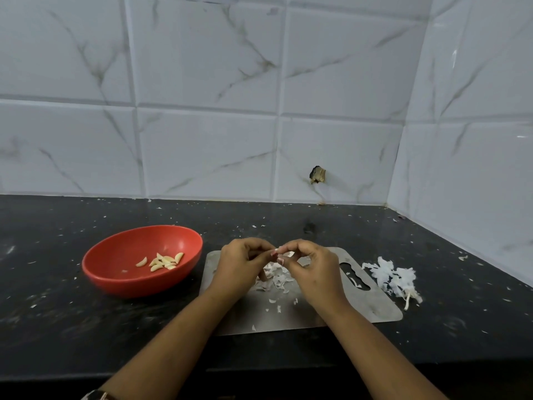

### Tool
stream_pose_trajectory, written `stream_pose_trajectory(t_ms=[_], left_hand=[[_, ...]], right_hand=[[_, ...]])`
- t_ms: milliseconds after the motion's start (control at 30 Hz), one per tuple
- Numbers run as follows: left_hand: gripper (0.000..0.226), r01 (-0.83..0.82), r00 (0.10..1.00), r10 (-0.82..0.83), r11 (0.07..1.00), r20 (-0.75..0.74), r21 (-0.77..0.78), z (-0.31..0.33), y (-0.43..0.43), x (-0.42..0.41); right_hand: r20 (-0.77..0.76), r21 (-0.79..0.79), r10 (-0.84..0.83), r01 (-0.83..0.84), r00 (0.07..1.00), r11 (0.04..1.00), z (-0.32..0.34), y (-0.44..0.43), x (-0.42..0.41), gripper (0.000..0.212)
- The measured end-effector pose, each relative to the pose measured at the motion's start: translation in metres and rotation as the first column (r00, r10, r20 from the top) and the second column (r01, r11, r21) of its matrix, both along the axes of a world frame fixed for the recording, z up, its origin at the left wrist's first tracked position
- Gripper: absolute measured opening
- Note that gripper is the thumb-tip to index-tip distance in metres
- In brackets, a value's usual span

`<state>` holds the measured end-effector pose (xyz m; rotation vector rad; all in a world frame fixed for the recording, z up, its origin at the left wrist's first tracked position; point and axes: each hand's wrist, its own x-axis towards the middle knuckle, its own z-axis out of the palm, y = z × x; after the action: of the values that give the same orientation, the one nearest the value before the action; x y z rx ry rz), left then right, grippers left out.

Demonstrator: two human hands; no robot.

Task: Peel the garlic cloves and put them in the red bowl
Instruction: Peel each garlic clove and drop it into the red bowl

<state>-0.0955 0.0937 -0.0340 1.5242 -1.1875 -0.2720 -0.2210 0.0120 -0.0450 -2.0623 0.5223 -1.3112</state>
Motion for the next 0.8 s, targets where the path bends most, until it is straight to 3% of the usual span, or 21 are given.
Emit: stream_pose_trajectory(t_ms=[133,233,600,800], left_hand=[[0.006,0.028,0.979,-0.036,0.999,-0.2,-0.042,0.0008,0.0,0.0005],[0.007,0.1,0.949,-0.104,0.995,-0.298,-0.028,0.0013,-0.0012,-0.0022],[0.013,0.185,0.918,-0.195,0.981,-0.344,-0.062,0.001,-0.0009,-0.0028],[0.011,0.209,0.919,-0.211,0.977,-0.332,-0.042,0.0017,0.0005,-0.0017]], right_hand=[[0.056,0.147,0.09,-0.098,0.994,0.984,0.0014,0.0012,0.0,0.014],[0.091,0.173,0.085,-0.1,0.992,0.98,0.0007,-0.0002,-0.0008,0.016],[0.067,0.163,0.122,-0.132,0.99,0.978,0.0009,-0.0037,-0.0014,0.019],[0.016,0.079,0.104,-0.105,0.994,0.991,-0.0008,-0.005,-0.0011,0.022]])
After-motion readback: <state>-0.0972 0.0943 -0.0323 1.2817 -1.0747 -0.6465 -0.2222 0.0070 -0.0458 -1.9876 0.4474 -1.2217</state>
